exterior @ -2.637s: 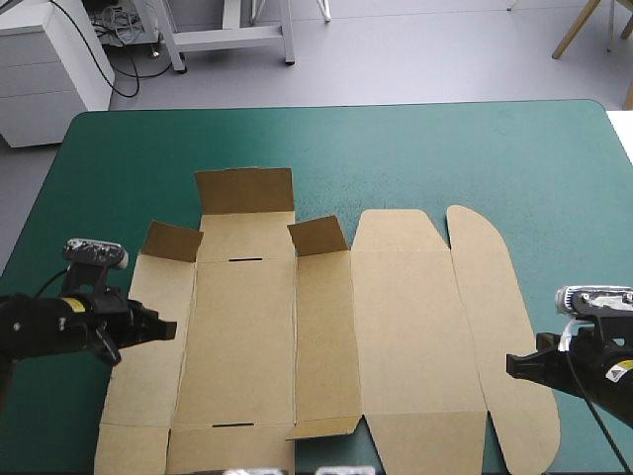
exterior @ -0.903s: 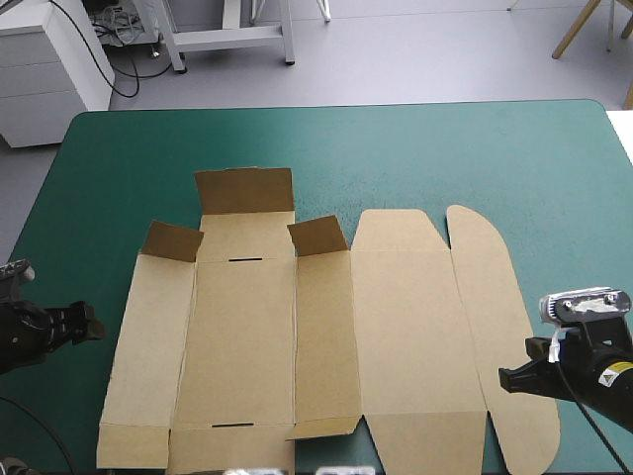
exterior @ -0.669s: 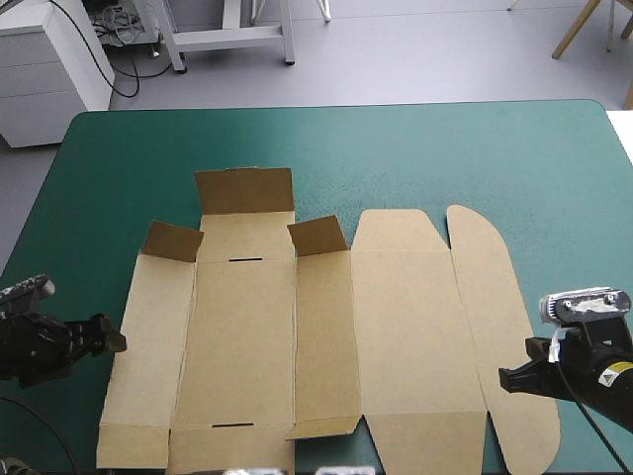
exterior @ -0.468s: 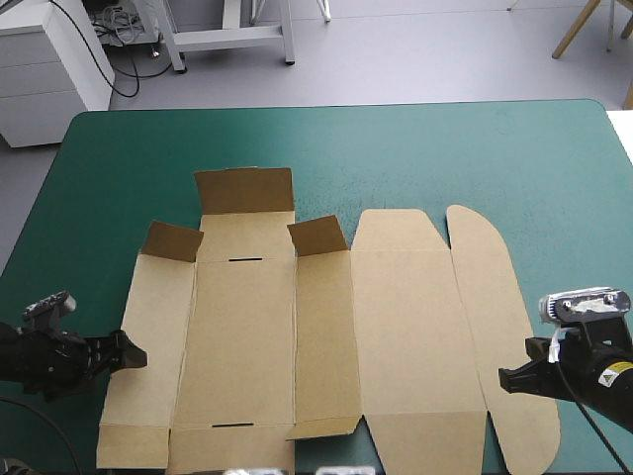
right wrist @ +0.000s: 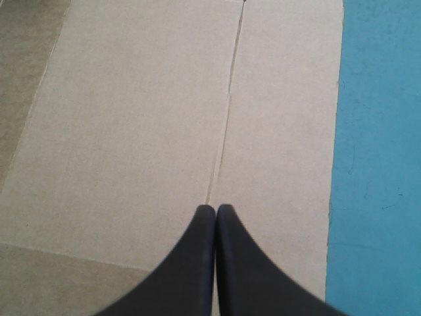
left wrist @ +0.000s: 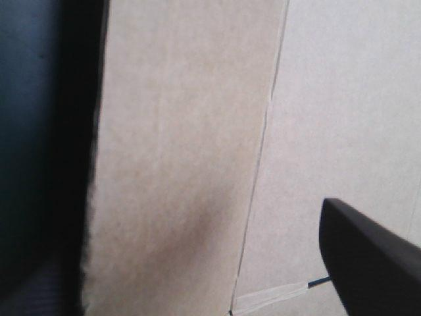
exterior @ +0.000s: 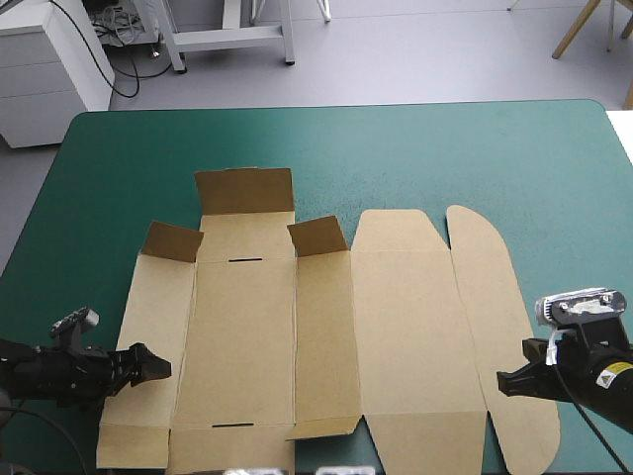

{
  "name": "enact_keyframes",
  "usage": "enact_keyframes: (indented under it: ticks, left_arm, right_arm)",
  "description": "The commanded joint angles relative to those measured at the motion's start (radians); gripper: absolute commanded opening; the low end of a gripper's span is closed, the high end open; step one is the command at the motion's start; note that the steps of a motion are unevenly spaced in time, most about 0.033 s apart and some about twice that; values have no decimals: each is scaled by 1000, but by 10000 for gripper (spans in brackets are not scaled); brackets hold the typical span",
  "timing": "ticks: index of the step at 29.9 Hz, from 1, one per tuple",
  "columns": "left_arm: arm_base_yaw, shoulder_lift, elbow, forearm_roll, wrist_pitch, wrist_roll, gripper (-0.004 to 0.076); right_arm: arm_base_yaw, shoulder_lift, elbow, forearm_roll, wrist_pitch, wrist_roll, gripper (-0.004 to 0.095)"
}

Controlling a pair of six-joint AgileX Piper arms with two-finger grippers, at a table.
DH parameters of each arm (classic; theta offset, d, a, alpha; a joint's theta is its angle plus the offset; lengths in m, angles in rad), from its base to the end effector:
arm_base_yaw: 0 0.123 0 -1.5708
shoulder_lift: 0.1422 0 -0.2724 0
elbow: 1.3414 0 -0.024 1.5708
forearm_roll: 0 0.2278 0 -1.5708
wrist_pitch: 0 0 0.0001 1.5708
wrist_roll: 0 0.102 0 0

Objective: Fold the box

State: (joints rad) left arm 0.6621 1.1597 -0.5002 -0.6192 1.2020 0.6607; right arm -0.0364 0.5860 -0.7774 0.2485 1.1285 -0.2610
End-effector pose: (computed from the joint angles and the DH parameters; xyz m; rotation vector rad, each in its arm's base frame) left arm 0.1294 0.0308 0.1974 -0.4126 2.8164 -0.8137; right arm 0.0764 0.0199 0.3160 -0.2418 2.3765 0.1808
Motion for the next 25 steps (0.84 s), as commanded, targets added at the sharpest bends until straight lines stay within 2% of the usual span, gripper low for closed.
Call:
enact_keyframes:
  ticks: [1,5,11,13,16,20,25]
  left_arm:
    - [-11,-12,-3,-41,100,0,575]
    - [-61,-12,-3,-39,100,-5,533]
    - [-111,-12,-3,-35,100,-5,510]
    - [-111,-12,-3,-35,100,-5,474]
    - [-111,-12,-3,-35,100,-5,328]
    - [-111,-12,-3,-35,100,-5,-3]
    - [-112,-12,-31,-51,100,-6,-10]
  right_arm:
    - [1,8,-22,13,-55,-11,-19]
    - [1,8,-22,13,-60,-11,-20]
    - [1,8,-22,13,-71,-11,-19]
    - [1,8,-22,13,-71,-11,-19]
    - [1,8,-22,13,-71,-11,-19]
    - [1,8,-22,13,-70,-11,-20]
    - [1,8,-22,13,-70,-11,-19]
